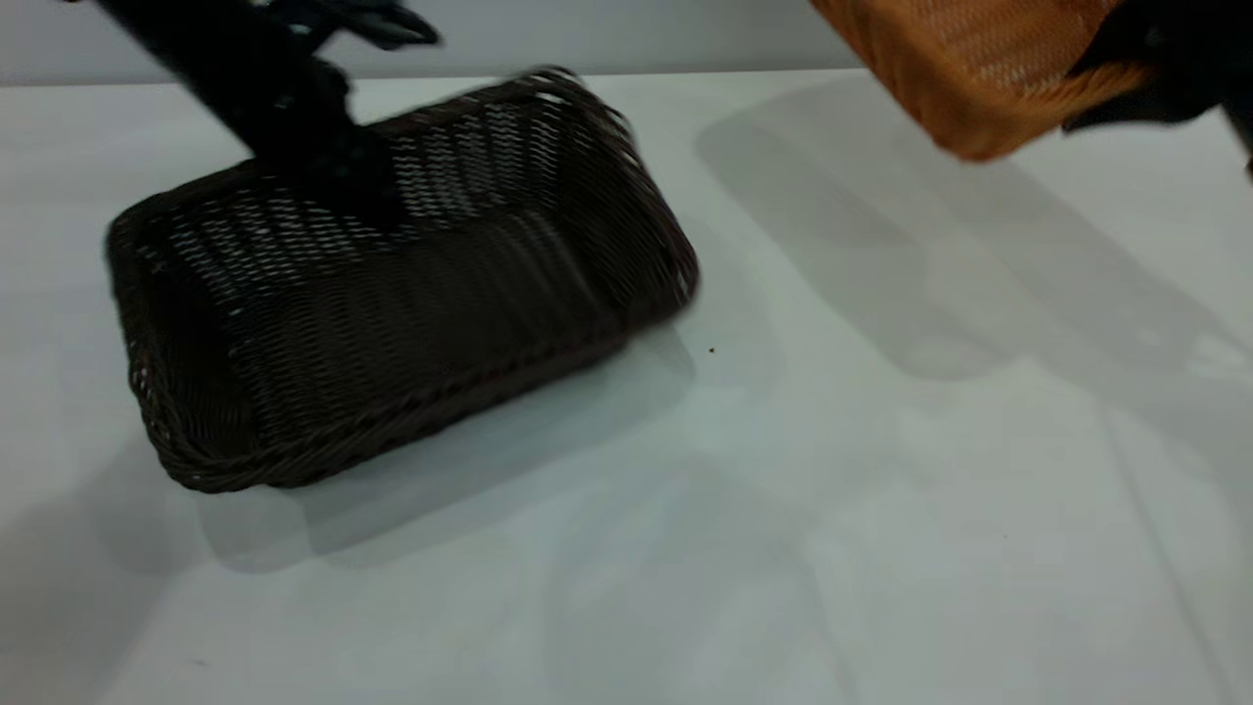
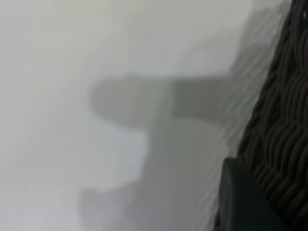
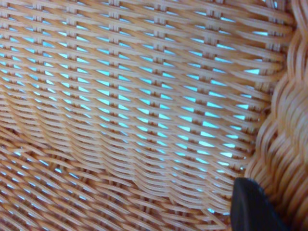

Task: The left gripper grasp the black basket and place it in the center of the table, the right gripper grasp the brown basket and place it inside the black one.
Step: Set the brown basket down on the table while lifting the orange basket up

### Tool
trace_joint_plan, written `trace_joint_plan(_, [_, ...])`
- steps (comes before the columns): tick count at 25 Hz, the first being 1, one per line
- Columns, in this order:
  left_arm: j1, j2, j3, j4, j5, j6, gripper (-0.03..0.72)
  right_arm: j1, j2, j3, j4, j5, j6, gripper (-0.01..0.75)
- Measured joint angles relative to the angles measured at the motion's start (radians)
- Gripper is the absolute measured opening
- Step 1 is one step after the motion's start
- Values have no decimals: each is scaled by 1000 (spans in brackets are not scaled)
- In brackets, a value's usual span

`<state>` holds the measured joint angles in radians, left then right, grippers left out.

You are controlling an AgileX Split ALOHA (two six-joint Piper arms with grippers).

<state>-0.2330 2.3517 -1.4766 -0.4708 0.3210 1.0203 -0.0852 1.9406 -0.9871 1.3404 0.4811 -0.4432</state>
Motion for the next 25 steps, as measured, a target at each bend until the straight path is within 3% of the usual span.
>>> trace_joint_plan(4, [-99,-1,0,-8,-16,223,228,-35,0,-118,-298,212,126,110])
trace_joint_plan(8, [-174,-2,-2,-11,-60,370,228,-34,0,-213,-490,347,215,110])
trace_joint_plan(13, [-219,25,-4,-20,-109,399,227,-34,0,-250,-526,404,231,109])
trace_joint_plan(25, [-229,41,-5,-9,-120,283,231,-34,0,-251,-535,419,229,109])
